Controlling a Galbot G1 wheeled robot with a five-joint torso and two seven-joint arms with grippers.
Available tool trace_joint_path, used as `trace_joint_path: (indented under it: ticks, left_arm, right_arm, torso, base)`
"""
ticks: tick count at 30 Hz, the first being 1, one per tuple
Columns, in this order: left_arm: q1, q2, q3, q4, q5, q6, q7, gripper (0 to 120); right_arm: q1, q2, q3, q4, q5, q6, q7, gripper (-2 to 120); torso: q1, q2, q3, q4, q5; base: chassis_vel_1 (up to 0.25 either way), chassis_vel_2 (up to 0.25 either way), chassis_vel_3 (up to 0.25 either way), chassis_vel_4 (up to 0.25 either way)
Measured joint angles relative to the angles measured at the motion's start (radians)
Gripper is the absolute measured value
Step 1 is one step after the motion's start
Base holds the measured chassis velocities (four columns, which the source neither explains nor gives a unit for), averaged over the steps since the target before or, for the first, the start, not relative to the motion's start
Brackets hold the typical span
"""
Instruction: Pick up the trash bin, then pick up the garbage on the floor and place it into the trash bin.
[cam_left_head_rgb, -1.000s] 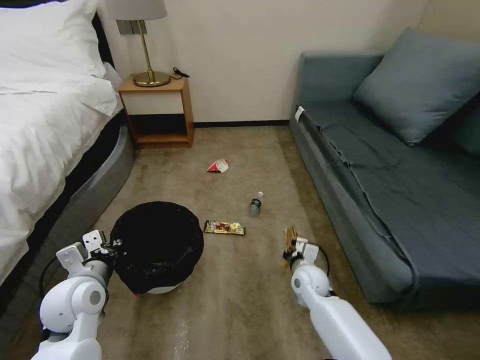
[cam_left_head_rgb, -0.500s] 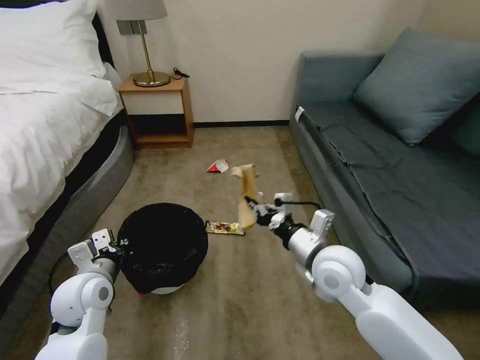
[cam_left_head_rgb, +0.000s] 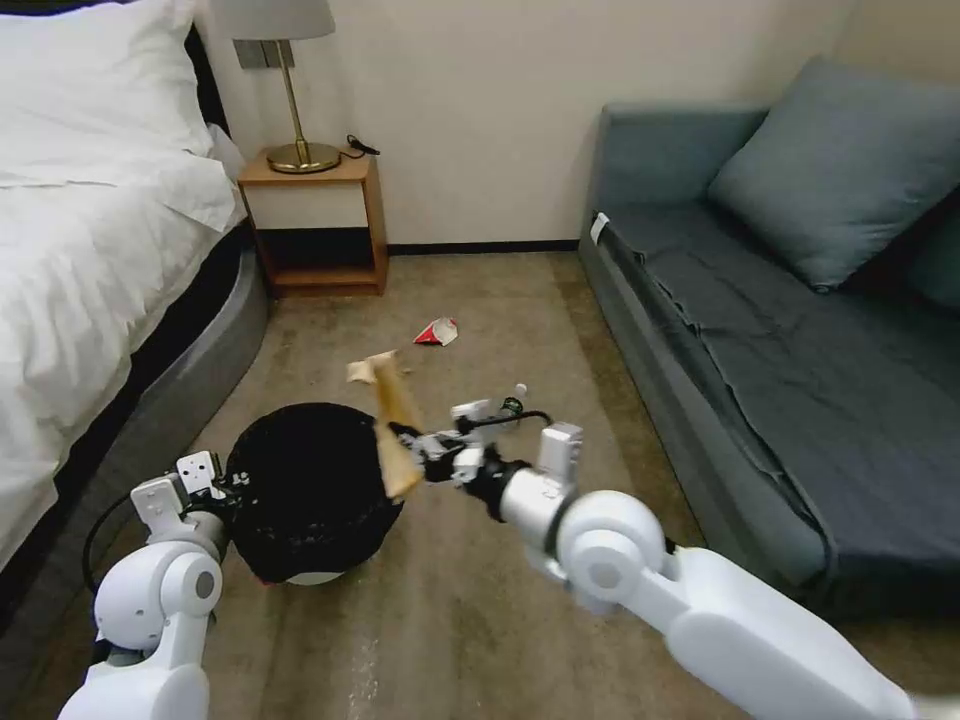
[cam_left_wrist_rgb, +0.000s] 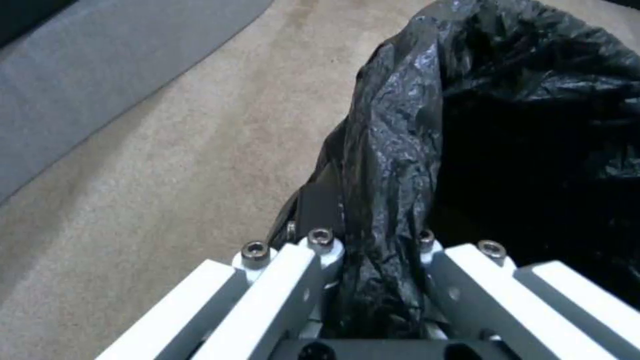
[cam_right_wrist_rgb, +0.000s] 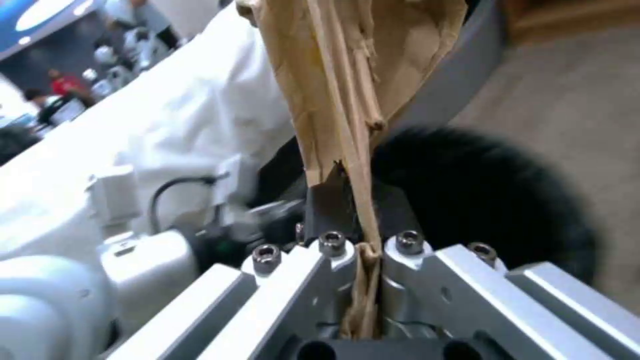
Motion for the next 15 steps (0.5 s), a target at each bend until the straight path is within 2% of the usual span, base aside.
trace_joint_path:
  ticks: [3,4,8,13,15]
  left_arm:
    - [0.0,-0.009,0.004,-0.008,0.002,0.0,-0.001,4]
    - [0.0,-0.009,0.004,-0.008,0.002,0.0,-0.001,4]
    - [0.004,-0.013,0.007,-0.023,0.0,0.0,-0.001,4]
    - [0.01,-0.013,0.007,-0.033,-0.002,0.0,0.0,4]
    - [0.016,-0.016,0.007,-0.044,-0.003,0.0,0.002,4]
  right_arm:
    - [0.09,0.09,-0.151,-0.079,0.036,-0.002,0.056,0]
    - [0.09,0.09,-0.151,-0.079,0.036,-0.002,0.056,0]
    - [0.152,0.181,-0.272,-0.194,0.016,0.002,0.095,0]
    - [0.204,0.208,-0.331,-0.271,-0.013,0.02,0.103,0]
    - [0.242,0.226,-0.352,-0.347,-0.046,0.039,0.101,0]
  torso:
    - [0.0,0.0,0.0,0.0001,0.0001]
    - [0.0,0.0,0.0,0.0001,0.0001]
    - [0.0,0.0,0.0,0.0002,0.0001]
    - [0.0,0.0,0.0,0.0002,0.0001]
    - [0.0,0.0,0.0,0.0,0.0001]
  base:
    - [0.0,0.0,0.0,0.0]
    - [0.0,0.0,0.0,0.0]
    - [0.0,0.0,0.0,0.0]
    - [0.0,0.0,0.0,0.0]
    - [0.0,0.0,0.0,0.0]
